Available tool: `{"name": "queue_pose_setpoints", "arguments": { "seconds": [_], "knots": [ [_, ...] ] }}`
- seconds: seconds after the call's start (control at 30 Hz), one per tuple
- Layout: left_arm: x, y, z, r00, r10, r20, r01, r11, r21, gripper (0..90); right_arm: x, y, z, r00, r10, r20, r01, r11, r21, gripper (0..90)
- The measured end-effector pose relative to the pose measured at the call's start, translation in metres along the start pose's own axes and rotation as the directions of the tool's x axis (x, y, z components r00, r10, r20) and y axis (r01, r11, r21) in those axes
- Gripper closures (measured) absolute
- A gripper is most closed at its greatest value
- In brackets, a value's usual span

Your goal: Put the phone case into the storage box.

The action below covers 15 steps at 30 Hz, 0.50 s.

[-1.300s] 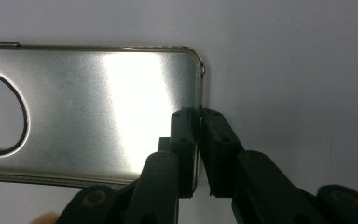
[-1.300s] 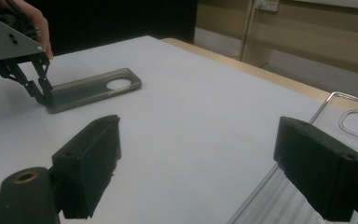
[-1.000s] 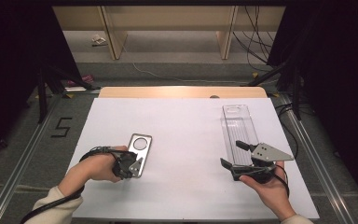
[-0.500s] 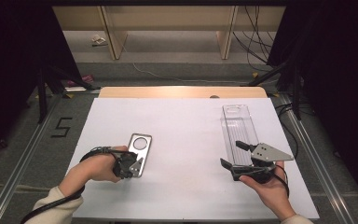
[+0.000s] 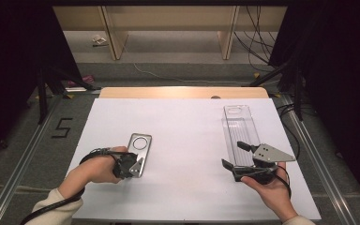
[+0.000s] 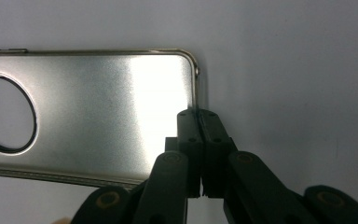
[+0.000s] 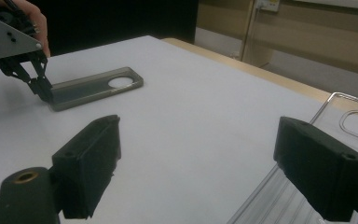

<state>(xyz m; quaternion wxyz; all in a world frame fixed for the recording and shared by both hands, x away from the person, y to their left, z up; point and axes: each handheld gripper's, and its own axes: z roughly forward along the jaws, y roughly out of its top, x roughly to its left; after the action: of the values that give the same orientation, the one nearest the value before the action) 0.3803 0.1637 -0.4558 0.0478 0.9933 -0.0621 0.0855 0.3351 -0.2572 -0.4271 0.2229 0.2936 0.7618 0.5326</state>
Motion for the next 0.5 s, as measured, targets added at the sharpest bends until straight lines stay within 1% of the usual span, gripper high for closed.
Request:
{"name": "queue_pose_setpoints", "arguments": {
  "seconds": [0.23, 0.47, 0.5],
  "knots": [
    [-0.002, 0.002, -0.004, 0.9997, -0.006, -0.023, 0.006, 0.9999, -0.014, 88.2, 0.0, 0.0, 0.0, 1.0, -0.002, 0.0, 0.002, 1.0, -0.001, 15.9],
    [-0.003, 0.004, -0.011, 0.9982, -0.017, -0.057, 0.015, 0.9994, -0.032, 88.4, 0.0, 0.0, 0.0, 1.0, -0.002, 0.0, 0.002, 1.0, 0.0, 15.9],
    [-0.003, 0.005, -0.012, 0.9982, -0.017, -0.057, 0.016, 0.9995, -0.028, 88.4, 0.0, 0.0, 0.0, 1.0, -0.002, 0.001, 0.002, 1.0, 0.002, 15.9]
  ]
}}
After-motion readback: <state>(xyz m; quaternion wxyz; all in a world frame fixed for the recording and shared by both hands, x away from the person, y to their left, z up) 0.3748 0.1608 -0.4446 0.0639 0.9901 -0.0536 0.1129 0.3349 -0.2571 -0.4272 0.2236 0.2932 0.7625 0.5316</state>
